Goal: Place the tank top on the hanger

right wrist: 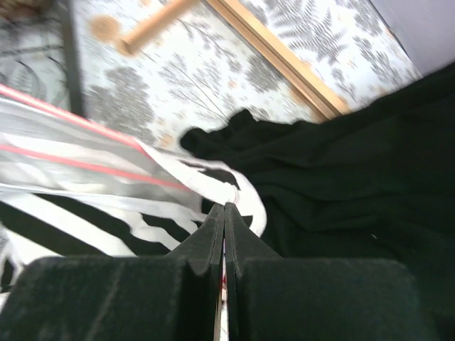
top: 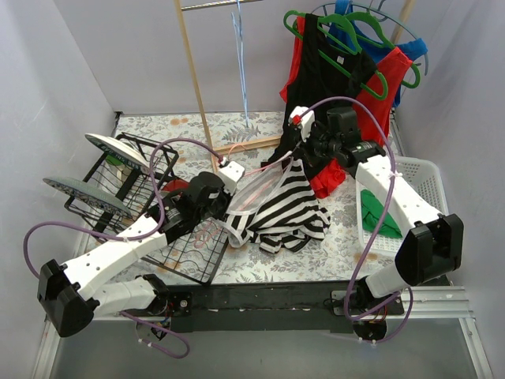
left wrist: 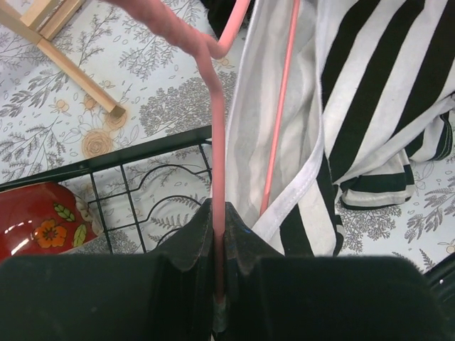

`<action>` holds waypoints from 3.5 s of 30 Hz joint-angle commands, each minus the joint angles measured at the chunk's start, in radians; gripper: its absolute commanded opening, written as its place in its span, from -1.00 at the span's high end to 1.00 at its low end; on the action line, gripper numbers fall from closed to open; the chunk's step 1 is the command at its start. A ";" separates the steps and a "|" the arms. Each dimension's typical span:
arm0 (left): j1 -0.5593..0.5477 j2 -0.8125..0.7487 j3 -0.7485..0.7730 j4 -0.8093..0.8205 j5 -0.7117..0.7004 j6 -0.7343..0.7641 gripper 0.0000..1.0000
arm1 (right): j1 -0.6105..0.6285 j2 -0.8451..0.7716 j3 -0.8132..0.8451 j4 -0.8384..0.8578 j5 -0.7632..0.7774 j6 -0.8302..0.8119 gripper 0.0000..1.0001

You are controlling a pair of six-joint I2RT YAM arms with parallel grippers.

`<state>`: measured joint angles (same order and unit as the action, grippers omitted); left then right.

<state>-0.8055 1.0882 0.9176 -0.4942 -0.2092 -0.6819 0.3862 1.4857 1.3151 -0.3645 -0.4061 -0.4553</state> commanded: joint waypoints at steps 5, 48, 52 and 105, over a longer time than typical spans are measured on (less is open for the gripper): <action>-0.054 0.029 0.064 0.019 0.008 0.001 1.00 | -0.006 -0.117 0.093 -0.027 -0.243 0.063 0.97; -0.087 0.208 0.603 -0.170 0.515 0.122 1.00 | 0.186 -0.194 0.375 -0.673 -0.375 -0.471 0.52; -0.087 0.181 0.567 -0.158 0.479 0.111 0.96 | 0.186 -0.234 0.333 -0.637 -0.324 -0.465 0.97; -0.029 -0.005 0.334 -0.215 0.277 -0.102 1.00 | -0.170 -0.406 0.225 -0.200 -0.159 0.004 -0.96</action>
<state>-0.8421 1.1160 1.2343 -0.7120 0.2119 -0.7052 0.2596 1.0988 1.4445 -0.7116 -0.7467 -0.6113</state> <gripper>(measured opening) 0.055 0.934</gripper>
